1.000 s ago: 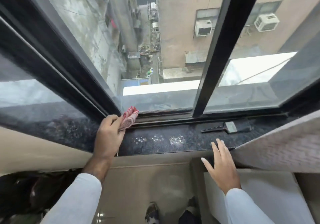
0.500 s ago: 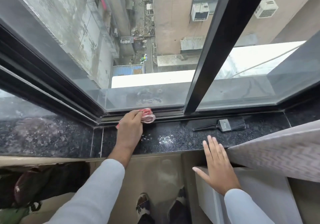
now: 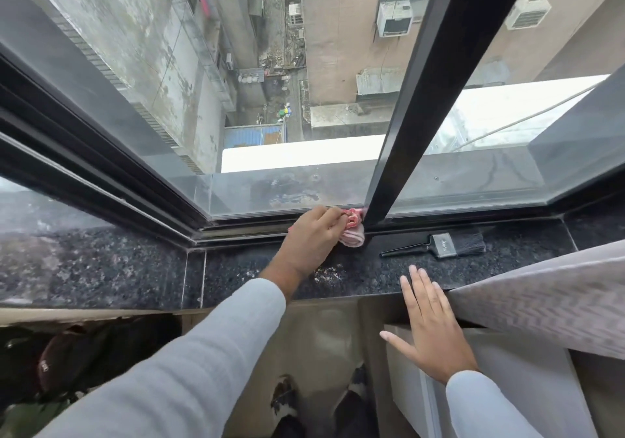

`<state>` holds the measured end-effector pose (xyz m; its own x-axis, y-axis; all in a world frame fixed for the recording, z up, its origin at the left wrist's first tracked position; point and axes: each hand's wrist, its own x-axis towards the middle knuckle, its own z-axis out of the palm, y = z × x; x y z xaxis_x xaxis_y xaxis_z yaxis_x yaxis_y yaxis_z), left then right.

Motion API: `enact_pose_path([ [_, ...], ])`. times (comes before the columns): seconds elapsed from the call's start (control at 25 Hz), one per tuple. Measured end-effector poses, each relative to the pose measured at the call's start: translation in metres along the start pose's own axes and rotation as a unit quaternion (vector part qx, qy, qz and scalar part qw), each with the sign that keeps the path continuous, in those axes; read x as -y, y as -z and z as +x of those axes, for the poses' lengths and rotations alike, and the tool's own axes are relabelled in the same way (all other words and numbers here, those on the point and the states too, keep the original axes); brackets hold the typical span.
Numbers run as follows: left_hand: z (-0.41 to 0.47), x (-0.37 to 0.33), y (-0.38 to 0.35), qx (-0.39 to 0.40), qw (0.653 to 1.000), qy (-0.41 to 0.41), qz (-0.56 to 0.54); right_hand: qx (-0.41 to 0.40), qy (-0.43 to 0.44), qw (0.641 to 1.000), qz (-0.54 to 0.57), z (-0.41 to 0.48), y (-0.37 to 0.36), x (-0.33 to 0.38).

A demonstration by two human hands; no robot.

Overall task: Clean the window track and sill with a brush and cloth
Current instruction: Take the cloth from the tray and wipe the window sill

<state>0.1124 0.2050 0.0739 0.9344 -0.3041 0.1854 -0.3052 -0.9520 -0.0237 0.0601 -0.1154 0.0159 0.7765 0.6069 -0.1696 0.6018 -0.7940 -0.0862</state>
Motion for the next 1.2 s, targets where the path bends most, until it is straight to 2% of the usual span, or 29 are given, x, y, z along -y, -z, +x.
enact_pose_path([
  [0.12,-0.044,0.041,0.015,0.014,1.000,0.016,0.016,0.011,-0.001,1.000,0.005,0.000,0.004,0.000],
  [0.16,-0.069,0.058,0.018,0.009,0.999,0.049,0.015,0.011,-0.001,1.000,0.004,0.001,0.005,0.000],
  [0.24,-0.116,0.090,0.027,-0.009,0.986,0.163,-0.015,0.012,0.000,1.000,-0.002,0.002,0.005,0.000],
  [0.32,-0.139,0.105,0.036,-0.017,0.960,0.268,-0.075,0.013,-0.001,1.000,0.001,0.002,0.006,0.001],
  [0.44,-0.140,0.090,0.068,-0.070,0.915,0.353,-0.184,0.018,0.001,1.000,-0.011,0.001,0.007,0.002],
  [0.52,-0.153,0.072,0.085,-0.100,0.879,0.413,-0.216,0.019,0.006,1.000,-0.020,0.001,0.007,0.001],
  [0.64,-0.192,0.053,0.069,-0.019,0.824,0.510,-0.246,0.019,0.002,1.000,-0.020,0.002,0.007,0.002],
  [0.68,-0.198,0.050,0.059,0.005,0.819,0.525,-0.232,0.018,0.001,1.000,-0.017,0.002,0.007,0.002],
  [0.76,-0.190,0.045,0.047,0.013,0.795,0.563,-0.225,0.019,0.006,1.000,-0.019,0.003,0.006,0.003],
  [0.88,-0.154,0.025,0.038,0.047,0.815,0.551,-0.172,0.020,0.006,1.000,-0.021,0.003,0.004,0.001],
  [1.2,-0.037,-0.062,0.011,0.045,0.877,0.396,-0.269,0.027,0.004,1.000,-0.014,0.002,0.002,-0.002],
])
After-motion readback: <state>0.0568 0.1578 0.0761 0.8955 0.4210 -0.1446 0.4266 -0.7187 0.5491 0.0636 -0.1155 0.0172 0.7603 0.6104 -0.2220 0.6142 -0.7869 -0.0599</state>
